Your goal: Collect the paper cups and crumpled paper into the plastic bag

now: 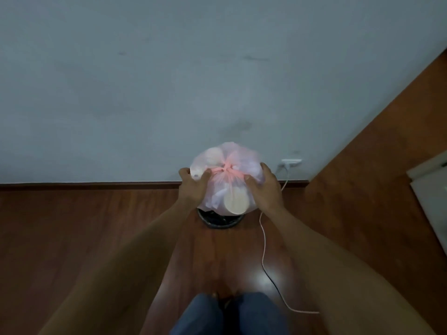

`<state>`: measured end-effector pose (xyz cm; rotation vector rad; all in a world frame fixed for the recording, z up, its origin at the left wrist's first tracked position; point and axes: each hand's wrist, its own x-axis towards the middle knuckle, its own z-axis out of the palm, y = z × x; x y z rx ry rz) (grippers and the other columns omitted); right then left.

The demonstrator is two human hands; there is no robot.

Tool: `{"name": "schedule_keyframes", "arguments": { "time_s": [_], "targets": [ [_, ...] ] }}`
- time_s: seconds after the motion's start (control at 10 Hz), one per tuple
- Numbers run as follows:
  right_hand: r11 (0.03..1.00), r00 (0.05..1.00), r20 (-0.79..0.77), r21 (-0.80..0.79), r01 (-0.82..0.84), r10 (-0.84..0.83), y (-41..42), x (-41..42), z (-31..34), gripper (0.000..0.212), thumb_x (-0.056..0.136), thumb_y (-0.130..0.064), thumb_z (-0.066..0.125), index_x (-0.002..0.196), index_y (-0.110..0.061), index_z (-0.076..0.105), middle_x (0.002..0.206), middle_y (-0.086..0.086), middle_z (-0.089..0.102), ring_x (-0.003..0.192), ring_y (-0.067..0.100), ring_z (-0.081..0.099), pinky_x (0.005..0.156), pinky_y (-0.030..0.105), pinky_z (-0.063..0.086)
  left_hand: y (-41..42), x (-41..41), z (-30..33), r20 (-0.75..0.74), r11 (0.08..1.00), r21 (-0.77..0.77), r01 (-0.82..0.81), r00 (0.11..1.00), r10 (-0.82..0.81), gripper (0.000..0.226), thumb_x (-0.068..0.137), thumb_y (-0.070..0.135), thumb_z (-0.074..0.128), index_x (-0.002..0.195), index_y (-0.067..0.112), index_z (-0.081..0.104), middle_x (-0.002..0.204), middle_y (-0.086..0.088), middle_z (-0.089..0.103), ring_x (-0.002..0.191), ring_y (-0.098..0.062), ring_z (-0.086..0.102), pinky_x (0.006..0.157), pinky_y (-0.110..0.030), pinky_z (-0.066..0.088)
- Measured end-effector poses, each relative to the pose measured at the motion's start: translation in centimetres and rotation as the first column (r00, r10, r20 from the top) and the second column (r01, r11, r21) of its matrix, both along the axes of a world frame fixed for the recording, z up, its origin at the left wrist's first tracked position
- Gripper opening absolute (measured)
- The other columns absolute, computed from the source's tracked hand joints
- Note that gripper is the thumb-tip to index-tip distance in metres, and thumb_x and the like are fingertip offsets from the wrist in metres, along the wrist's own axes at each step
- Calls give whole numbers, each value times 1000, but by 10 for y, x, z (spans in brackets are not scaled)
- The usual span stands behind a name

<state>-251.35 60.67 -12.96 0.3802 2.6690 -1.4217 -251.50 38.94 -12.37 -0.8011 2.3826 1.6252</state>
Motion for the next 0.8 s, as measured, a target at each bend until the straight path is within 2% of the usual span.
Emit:
{"name": "schedule_keyframes", "arguments": {
  "time_s": [0.1, 0.2, 0.3, 0.4, 0.5, 0.6, 0.7, 0.8],
  "targets": [
    [1000, 1000, 20, 19, -9, 8, -4, -20, -84, 74, 84, -61, 63, 144, -22, 46, 142, 5, 58, 130, 27, 54, 106, 46, 46, -5, -18, -85, 46, 1000, 26, 16, 999, -17, 66, 94, 50, 65, 134, 10, 30, 117, -7, 56, 105, -28, 59, 90, -36, 48],
    [999, 999, 42, 45, -4, 2, -7, -34, -161, 75, 88, -49, 70, 152, -20, 43, 151, 8, 51, 138, 26, 47, 112, 42, 41, -9, -27, -171, 67, 999, 53, 10, 998, -14, 71, 91, 52, 67, 135, 7, 35, 124, -9, 57, 112, -28, 61, 99, -43, 51],
    [995, 998, 53, 94, -30, 25, -8, -45, -229, 74, 87, -46, 73, 151, -20, 45, 147, 11, 53, 136, 29, 49, 111, 41, 42, -11, -35, -254, 105, 1000, 4, 27, 994, -28, 78, 83, 72, 63, 132, 13, 49, 125, -3, 61, 111, -24, 64, 98, -46, 53],
    [993, 997, 80, 117, -27, 18, -11, -51, -277, 75, 87, -46, 75, 151, -21, 46, 148, 11, 52, 136, 30, 49, 111, 40, 42, -8, -40, -302, 212, 986, -80, 147, 969, -127, 79, 86, 78, 49, 145, 25, 47, 146, -8, 49, 134, -34, 47, 113, -53, 38],
    [985, 996, 82, 166, -46, 33, -16, -53, -305, 75, 88, -43, 75, 153, -21, 43, 150, 12, 49, 136, 32, 47, 110, 41, 40, -6, -40, -330, 298, 974, -121, 193, 943, -150, 80, 92, 71, 46, 155, 23, 32, 158, -17, 29, 145, -39, 26, 117, -49, 24],
    [983, 992, 104, 161, -88, 72, -22, -54, -319, 74, 90, -42, 72, 154, -18, 43, 150, 12, 49, 136, 32, 48, 111, 41, 41, -4, -40, -350, 202, 980, -114, 161, 970, -136, 87, 87, 76, 47, 152, 17, 40, 152, -15, 43, 140, -34, 40, 117, -44, 34],
    [977, 987, 94, 161, -143, 129, -30, -53, -318, 66, 92, -43, 66, 150, -18, 47, 147, 11, 52, 134, 30, 51, 110, 42, 44, -9, -39, -360, 155, 986, -62, 155, 977, -144, 83, 77, 81, 46, 127, 15, 60, 121, -8, 67, 114, -28, 63, 98, -48, 52],
    [977, 984, 114, 151, -153, 136, -37, -52, -306, 61, 94, -38, 65, 148, -15, 49, 148, 12, 52, 133, 30, 51, 109, 44, 45, -7, -41, -331, 137, 984, -76, 161, 979, -150, 60, 87, 60, 58, 119, 10, 63, 111, -4, 70, 104, -24, 65, 96, -46, 53]
  ]
}}
